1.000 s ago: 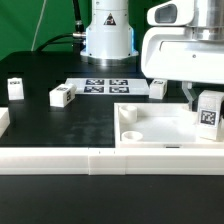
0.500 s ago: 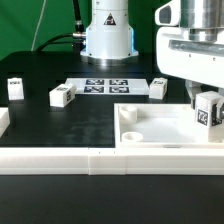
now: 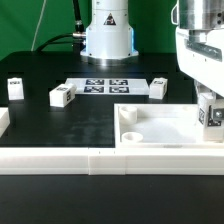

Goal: Assemble one leg

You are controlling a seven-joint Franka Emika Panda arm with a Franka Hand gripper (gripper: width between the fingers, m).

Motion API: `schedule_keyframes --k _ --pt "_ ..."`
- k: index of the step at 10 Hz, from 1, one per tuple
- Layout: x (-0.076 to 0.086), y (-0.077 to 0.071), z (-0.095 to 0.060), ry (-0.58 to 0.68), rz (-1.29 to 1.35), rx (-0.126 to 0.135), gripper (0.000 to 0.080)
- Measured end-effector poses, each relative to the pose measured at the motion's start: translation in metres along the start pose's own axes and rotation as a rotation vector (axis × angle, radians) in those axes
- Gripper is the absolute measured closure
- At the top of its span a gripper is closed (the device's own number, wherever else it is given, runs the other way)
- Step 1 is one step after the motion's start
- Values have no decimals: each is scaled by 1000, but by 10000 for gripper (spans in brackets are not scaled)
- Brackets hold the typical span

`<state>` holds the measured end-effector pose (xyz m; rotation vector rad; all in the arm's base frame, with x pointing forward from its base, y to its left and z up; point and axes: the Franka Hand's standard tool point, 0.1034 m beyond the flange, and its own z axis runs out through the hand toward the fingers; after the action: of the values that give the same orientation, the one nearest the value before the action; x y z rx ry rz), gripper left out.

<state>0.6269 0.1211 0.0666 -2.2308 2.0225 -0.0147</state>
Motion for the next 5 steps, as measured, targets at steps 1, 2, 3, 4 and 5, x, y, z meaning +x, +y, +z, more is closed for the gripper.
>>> schedule_keyframes --k 1,2,3,4,5 --pt "0 0 0 0 -37 0 276" --pt "0 0 0 0 -53 0 173" --pt "-1 0 0 4 -142 -1 173" --pt "-1 -1 -1 4 -293 0 155" --pt "-1 -2 -1 4 -432 1 155"
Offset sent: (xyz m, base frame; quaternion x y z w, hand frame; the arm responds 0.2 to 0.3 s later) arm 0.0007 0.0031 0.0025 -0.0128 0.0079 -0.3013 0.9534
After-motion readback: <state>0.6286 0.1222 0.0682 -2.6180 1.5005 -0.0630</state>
